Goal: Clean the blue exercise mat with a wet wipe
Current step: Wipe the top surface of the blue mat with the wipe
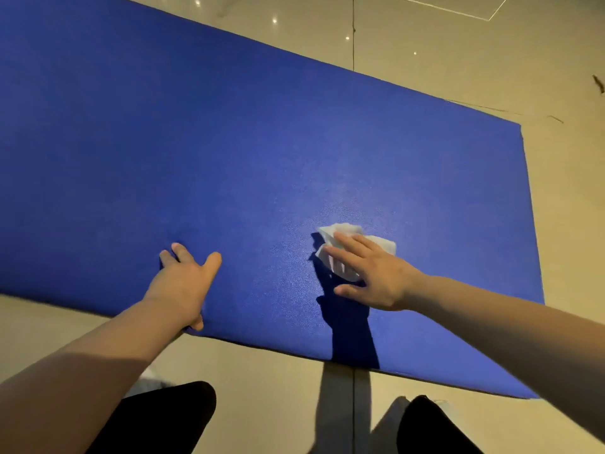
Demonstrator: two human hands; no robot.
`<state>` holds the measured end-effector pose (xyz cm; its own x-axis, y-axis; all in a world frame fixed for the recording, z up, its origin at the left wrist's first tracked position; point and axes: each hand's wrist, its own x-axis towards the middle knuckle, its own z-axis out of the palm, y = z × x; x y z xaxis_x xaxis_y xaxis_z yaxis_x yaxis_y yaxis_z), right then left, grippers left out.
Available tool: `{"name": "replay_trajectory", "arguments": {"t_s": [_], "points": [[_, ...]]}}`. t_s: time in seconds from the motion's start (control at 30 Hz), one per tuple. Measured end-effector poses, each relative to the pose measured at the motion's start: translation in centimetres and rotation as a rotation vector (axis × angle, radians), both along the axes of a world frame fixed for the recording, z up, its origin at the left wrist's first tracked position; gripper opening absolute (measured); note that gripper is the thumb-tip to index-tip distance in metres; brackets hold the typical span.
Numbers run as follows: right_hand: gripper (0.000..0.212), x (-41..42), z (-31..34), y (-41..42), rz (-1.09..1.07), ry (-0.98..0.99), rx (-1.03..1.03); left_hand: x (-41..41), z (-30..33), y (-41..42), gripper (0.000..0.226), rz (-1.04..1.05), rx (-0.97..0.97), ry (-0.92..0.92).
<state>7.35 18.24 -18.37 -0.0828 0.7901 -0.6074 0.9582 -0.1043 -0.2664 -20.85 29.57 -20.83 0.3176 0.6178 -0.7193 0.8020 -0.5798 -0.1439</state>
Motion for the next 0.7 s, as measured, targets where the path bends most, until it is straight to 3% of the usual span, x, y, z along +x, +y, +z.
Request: {"name": "replay_trajectory", "arguments": {"t_s": [0.1, 0.23, 0.33, 0.43, 0.53, 0.63, 0.7], "points": [[0.053, 0.2, 3.0, -2.1, -0.004, -0.027, 0.07, 0.2, 0.0, -0.1, 0.093, -0.006, -0.002, 0.02], [0.038, 1.0, 3.1, -6.1, -0.139, -0.047, -0.038, 0.0, 0.9, -0.2, 0.091, -0.054, -0.017, 0.04], [0.036, 1.2, 1.4, -6.4, -0.305, 0.004, 0.145, 0.1, 1.9, -0.1, 0.087, -0.124, -0.032, 0.128], [0.036, 1.1, -1.2, -5.2, -0.252, 0.012, 0.32, 1.6, 3.2, 0.2, 0.069, -0.25, -0.004, 0.215], [0.037, 1.9, -3.4, -4.6, -0.018, -0.06, 0.422, 4.9, 3.9, 0.0, 0.038, -0.457, 0.113, -0.026], [0.035, 2.5, -4.5, -5.4, 0.138, -0.18, 0.487, 9.0, 3.1, -2.2, 0.03, -0.497, -0.029, -0.485], [0.029, 2.7, -4.6, -5.7, 0.204, -0.19, 0.545, 11.4, 2.2, -3.8, 0.031, -0.609, -0.089, -0.647]]}}
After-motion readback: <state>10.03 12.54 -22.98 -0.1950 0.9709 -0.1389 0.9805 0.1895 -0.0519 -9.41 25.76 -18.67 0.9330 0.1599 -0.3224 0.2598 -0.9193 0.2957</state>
